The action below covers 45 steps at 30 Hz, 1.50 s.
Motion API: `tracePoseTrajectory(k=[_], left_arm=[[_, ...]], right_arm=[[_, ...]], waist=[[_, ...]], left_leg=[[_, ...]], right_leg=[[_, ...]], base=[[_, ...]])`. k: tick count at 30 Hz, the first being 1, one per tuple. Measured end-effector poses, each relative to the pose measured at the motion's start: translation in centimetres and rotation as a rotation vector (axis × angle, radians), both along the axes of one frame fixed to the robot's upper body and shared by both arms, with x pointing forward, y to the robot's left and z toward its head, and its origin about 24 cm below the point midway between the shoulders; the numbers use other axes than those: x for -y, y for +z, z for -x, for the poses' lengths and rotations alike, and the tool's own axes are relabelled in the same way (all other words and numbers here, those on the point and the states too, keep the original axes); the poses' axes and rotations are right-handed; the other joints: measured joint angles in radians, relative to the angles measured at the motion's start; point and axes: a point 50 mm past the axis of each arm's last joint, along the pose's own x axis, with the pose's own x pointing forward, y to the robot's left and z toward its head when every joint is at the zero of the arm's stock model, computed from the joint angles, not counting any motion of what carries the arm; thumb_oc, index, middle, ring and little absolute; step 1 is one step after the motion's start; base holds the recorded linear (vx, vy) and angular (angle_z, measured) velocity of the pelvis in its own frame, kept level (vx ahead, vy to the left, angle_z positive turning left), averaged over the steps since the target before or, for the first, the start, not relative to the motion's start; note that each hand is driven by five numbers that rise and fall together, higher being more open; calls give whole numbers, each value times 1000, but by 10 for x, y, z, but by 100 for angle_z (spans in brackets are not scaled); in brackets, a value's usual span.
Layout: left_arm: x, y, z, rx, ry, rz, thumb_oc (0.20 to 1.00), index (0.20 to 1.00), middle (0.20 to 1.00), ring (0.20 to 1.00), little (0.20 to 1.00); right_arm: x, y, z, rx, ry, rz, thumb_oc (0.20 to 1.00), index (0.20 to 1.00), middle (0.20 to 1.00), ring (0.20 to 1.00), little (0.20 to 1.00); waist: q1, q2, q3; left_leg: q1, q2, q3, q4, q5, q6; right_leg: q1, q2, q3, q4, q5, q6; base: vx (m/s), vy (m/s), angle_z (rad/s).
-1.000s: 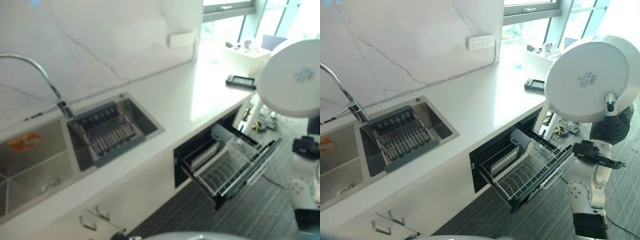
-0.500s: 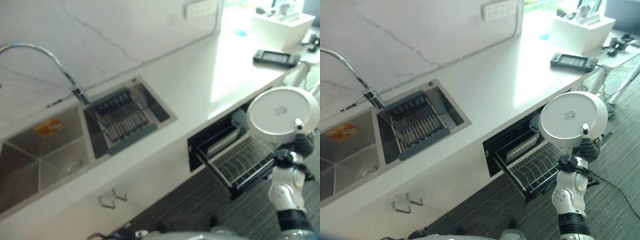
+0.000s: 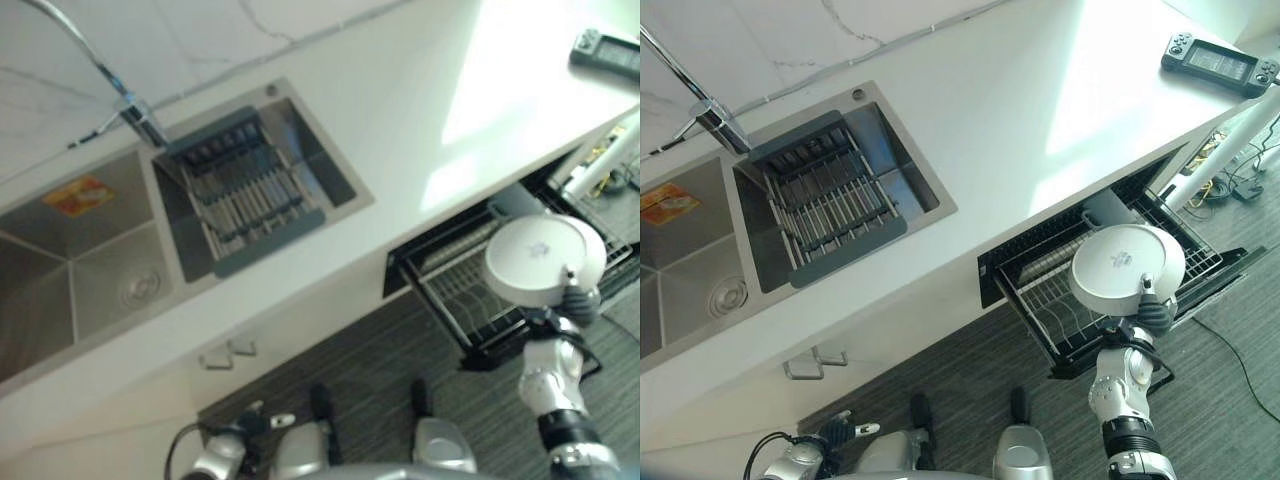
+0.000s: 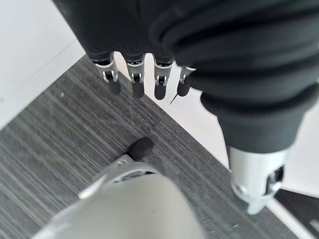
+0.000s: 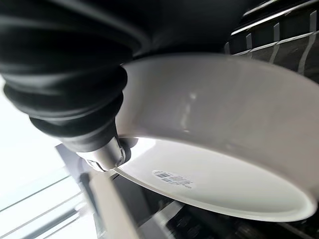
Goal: Place the dishes in the dishwasher.
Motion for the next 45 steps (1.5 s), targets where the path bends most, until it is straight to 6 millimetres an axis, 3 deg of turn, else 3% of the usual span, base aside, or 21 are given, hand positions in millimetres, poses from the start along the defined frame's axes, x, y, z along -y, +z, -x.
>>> tracePoseTrajectory(k=[3, 6, 11, 14, 17, 18, 22, 23, 24, 28, 31, 32, 34, 38, 40, 45], left_arm=[[-4, 1, -3, 10, 41, 7, 1000, 1000, 1000, 1000, 1000], [-6, 2, -3, 12, 45, 4, 1000, 1000, 1000, 1000, 1000], [-24, 3, 4, 6, 117, -22, 1000, 1000, 1000, 1000, 1000], [-46, 7, 10, -8, 152, -74, 1000, 1000, 1000, 1000, 1000], [-54, 8, 15, -20, 165, -83, 1000, 1000, 1000, 1000, 1000], [-55, 8, 16, -27, 160, -76, 1000, 1000, 1000, 1000, 1000], [-58, 10, 14, -24, 152, -74, 1000, 1000, 1000, 1000, 1000], [-59, 11, 11, -17, 151, -76, 1000, 1000, 1000, 1000, 1000], [-62, 16, 1, 9, 144, -86, 1000, 1000, 1000, 1000, 1000], [-71, 26, -17, 43, 135, -110, 1000, 1000, 1000, 1000, 1000], [-71, 28, -22, 50, 131, -110, 1000, 1000, 1000, 1000, 1000], [-65, 29, -30, 70, 101, -102, 1000, 1000, 1000, 1000, 1000], [-63, 30, -33, 78, 88, -99, 1000, 1000, 1000, 1000, 1000], [-56, 40, -58, 145, 63, -72, 1000, 1000, 1000, 1000, 1000], [-50, 44, -69, 175, 36, -56, 1000, 1000, 1000, 1000, 1000], [-48, 46, -72, 191, 20, -45, 1000, 1000, 1000, 1000, 1000]], right_arm=[[-5, -4, -2, -53, 9, -13, 200, 200, 200, 200, 200], [-8, 4, -12, -89, 29, 9, 200, 200, 200, 200, 200], [-1, 23, -25, -174, 89, 164, 200, 200, 200, 200, 200], [19, 41, -26, -245, 96, 309, 200, 200, 200, 200, 200], [32, 56, -33, -318, 102, 429, 200, 200, 200, 200, 200], [46, 65, -35, -401, 88, 513, 200, 200, 200, 200, 200], [76, 68, -34, -565, 68, 583, 200, 200, 200, 200, 200], [81, 64, -32, -600, 55, 574, 200, 200, 200, 200, 200], [88, 48, -25, -716, 50, 578, 200, 200, 200, 200, 200], [78, 31, -28, -831, 133, 659, 200, 200, 200, 200, 200], [64, 21, -34, -820, 168, 630, 200, 200, 200, 200, 200], [58, 20, -38, -825, 180, 653, 200, 200, 200, 200, 200], [55, 24, -43, -818, 188, 681, 200, 200, 200, 200, 200], [40, 51, -67, -853, 176, 1076, 200, 200, 200, 200, 200], [37, 76, -81, -849, 68, 1284, 200, 200, 200, 200, 200], [41, 87, -78, -877, -80, 1488, 200, 200, 200, 200, 200]], waist=[[10, -3, 3], [15, -6, 3], [49, -50, 0], [62, -66, 0], [66, -74, 2], [68, -81, 1], [76, -96, 0], [79, -96, -1], [91, -96, 0], [119, -83, 11], [137, -57, 40], [145, -28, 69], [147, -14, 88], [148, 12, 126], [150, 24, 142], [149, 36, 163]], left_leg=[[0, 0, -1, 0, 1, 1], [5, -2, -16, 0, 2, 2], [20, -1, -34, 0, 2, 1], [17, -5, -51, 0, 6, 4], [14, -5, -54, 5, 6, 4], [14, -4, -58, 5, 6, 4], [-7, -4, -64, 25, 5, 5], [-13, -4, -68, 28, 5, 5], [-32, -3, -86, 41, 5, 5], [-94, -3, -111, 76, 5, 5], [-95, -6, -111, 77, 5, 5], [-110, -6, -116, 86, 9, 6], [-124, -6, -117, 90, 16, 12], [-150, -8, -118, 95, 23, 18], [-169, -12, -122, 115, 21, 21], [-201, -21, -126, 137, 14, 23]], right_leg=[[6, 0, -1, 1, 0, 0], [23, -1, -16, -5, 0, 0], [53, 2, -33, -15, -1, -1], [61, -3, -50, -14, -1, -1], [62, -3, -52, -14, -1, -1], [65, -2, -53, -14, -1, -1], [54, -3, -58, -9, -1, -1], [51, -3, -60, -8, -1, -1], [50, -2, -80, -9, 0, -2], [7, -3, -100, 10, 2, -5], [3, -7, -100, 18, 1, -5], [-10, -7, -102, 26, 2, -5], [-21, -7, -102, 26, 9, -7], [-55, -12, -102, 47, 11, -7], [-75, -18, -103, 70, 5, -8], [-123, -32, -100, 129, -19, -6]], base=[[8, -1, 1], [51, -16, 14], [70, -3, 11], [33, -4, 15], [11, -10, 5], [3, -5, 6], [-7, -7, 4], [-26, -35, 22], [-86, -54, 24], [-92, -21, 17], [-78, 1, 6], [-193, 23, 3], [-189, 33, 1], [-101, 12, 1], [-101, 12, 3], [-95, -13, 3]])
